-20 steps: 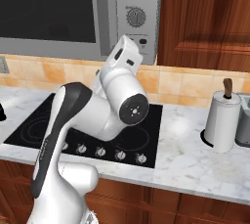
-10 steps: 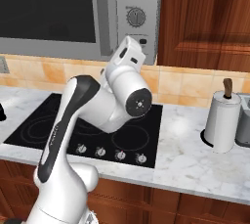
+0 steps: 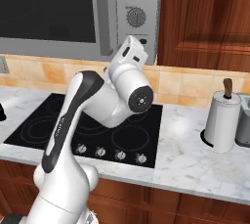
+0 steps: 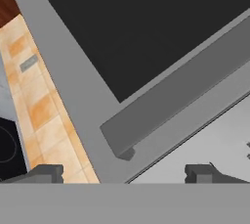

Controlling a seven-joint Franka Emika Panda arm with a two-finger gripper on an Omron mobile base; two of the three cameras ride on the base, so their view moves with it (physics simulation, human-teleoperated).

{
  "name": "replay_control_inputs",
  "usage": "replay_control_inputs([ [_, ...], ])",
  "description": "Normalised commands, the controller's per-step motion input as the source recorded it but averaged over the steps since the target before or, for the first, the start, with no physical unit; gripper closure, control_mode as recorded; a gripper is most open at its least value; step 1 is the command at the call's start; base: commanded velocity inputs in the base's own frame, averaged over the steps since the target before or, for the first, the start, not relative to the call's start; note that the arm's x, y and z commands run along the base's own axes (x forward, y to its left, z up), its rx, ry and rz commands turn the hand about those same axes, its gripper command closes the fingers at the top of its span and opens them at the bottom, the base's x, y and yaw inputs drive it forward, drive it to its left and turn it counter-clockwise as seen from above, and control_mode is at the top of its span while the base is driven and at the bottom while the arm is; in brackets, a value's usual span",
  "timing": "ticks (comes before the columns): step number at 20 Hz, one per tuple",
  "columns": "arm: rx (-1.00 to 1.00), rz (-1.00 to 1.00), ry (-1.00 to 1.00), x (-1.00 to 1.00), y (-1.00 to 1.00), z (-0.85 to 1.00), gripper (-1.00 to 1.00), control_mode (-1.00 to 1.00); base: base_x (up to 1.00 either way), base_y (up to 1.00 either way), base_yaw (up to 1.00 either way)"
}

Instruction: Place the microwavable item in the microwave. Then, close the microwave door and press the start button.

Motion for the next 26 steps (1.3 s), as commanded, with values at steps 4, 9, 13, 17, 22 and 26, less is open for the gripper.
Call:
replay_control_inputs([
  [4, 0.00, 0.01, 0.00, 0.00, -0.08, 0.00, -1.00, -1.00, 0.00, 0.00, 0.00],
  [9, 0.00, 0.01, 0.00, 0.04, -0.08, 0.00, -1.00, -1.00, 0.00, 0.00, 0.00],
  [13, 0.00, 0.00, 0.00, 0.20, -0.01, 0.00, -1.00, -1.00, 0.00, 0.00, 0.00],
  [17, 0.00, 0.00, 0.00, 0.19, -0.01, 0.00, -1.00, -1.00, 0.00, 0.00, 0.00],
  [22, 0.00, 0.00, 0.00, 0.22, 0.00, 0.00, -1.00, -1.00, 0.00, 0.00, 0.00],
  [26, 0.00, 0.00, 0.01, 0.25, -0.01, 0.00, -1.00, -1.00, 0.00, 0.00, 0.00],
])
